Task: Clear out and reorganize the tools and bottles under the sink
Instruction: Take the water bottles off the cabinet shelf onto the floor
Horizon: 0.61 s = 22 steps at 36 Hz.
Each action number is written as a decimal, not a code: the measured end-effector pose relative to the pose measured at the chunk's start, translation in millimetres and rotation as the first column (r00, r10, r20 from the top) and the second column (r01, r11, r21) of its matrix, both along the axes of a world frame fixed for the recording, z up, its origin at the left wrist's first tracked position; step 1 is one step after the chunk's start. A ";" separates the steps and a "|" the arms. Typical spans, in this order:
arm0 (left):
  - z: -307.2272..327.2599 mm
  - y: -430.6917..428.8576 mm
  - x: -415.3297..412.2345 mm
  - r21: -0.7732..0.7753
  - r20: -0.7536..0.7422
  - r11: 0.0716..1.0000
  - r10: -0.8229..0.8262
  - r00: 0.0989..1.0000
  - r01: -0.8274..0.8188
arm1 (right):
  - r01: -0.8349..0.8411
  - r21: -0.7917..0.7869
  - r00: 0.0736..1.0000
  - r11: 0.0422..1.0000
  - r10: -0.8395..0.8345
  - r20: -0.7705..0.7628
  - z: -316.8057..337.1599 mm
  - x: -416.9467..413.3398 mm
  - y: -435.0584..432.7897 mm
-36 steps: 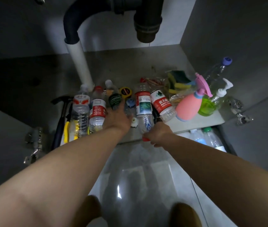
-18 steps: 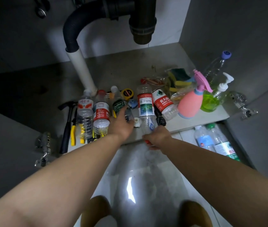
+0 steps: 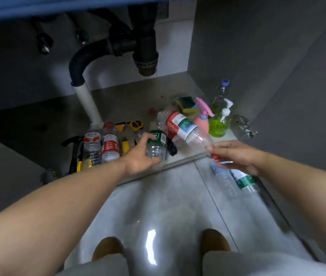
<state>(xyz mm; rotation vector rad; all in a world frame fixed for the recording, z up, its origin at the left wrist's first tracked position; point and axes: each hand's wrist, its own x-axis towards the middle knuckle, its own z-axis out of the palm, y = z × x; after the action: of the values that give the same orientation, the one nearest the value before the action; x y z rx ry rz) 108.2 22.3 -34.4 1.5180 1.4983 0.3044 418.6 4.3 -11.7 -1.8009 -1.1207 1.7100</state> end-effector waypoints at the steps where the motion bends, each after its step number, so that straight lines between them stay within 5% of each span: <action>1: 2.8 -8.2 6.8 -0.052 0.036 0.999 -0.007 0.999 0.009 | 0.072 0.001 0.997 0.997 -0.072 0.012 4.2 14.2 -8.3; 6: 5.7 -59.5 47.6 -0.353 0.209 0.935 0.052 0.977 0.025 | 0.341 0.065 0.937 0.938 -0.344 0.062 18.3 59.5 -38.9; 13: -36.9 -109.8 89.8 -0.525 0.220 0.851 0.106 0.970 0.026 | 0.389 0.146 0.908 0.910 -0.405 0.105 -3.5 72.1 -37.2; 22: -99.2 -126.6 99.2 -0.574 0.159 0.813 0.225 0.961 -0.096 | -0.005 0.051 0.904 0.999 -0.018 0.428 -69.0 45.2 2.5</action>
<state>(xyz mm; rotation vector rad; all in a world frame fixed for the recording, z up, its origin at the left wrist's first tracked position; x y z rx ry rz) 207.4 -104.2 -133.6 0.8554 1.3794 0.1041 463.8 6.8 -80.7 -2.2097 -1.3102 1.2944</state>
